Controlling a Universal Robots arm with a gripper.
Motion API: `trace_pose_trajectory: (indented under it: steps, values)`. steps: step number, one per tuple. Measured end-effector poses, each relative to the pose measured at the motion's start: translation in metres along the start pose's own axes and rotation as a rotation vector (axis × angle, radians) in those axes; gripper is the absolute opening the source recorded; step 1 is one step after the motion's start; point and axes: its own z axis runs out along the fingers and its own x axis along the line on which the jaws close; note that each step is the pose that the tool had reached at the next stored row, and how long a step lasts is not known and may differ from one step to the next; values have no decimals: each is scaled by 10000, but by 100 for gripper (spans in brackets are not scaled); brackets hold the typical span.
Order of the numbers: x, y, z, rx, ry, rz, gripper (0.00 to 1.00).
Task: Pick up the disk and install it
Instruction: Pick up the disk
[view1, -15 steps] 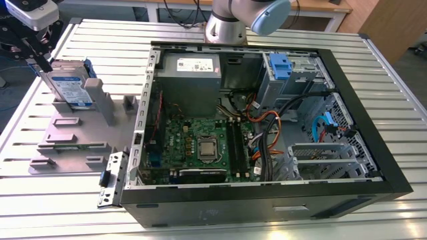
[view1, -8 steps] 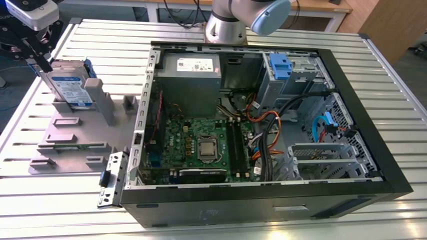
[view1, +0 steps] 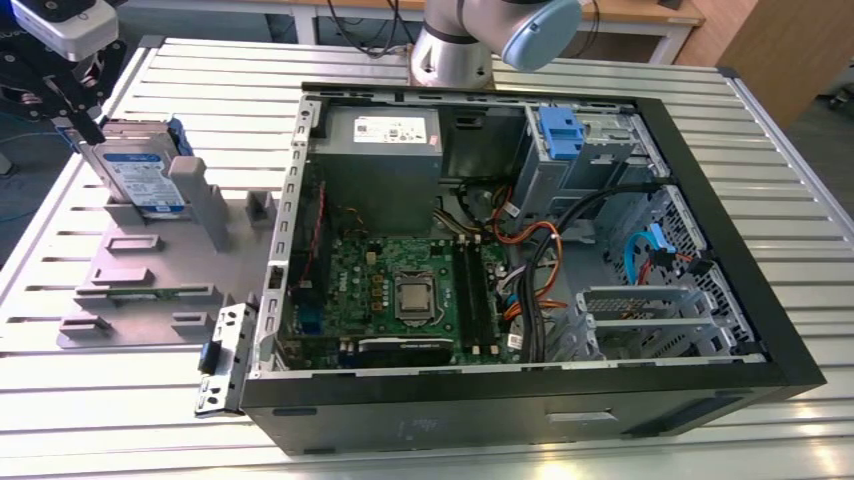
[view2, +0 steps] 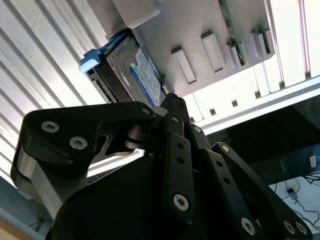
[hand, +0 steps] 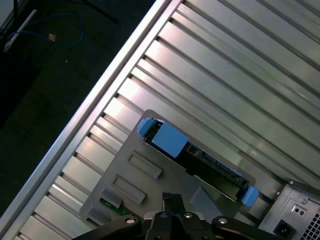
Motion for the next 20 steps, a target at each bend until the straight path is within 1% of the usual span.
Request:
trace_pose_trajectory:
  steps: [20]
  values:
    - [0, 0, 0, -2, 4, -96, 11]
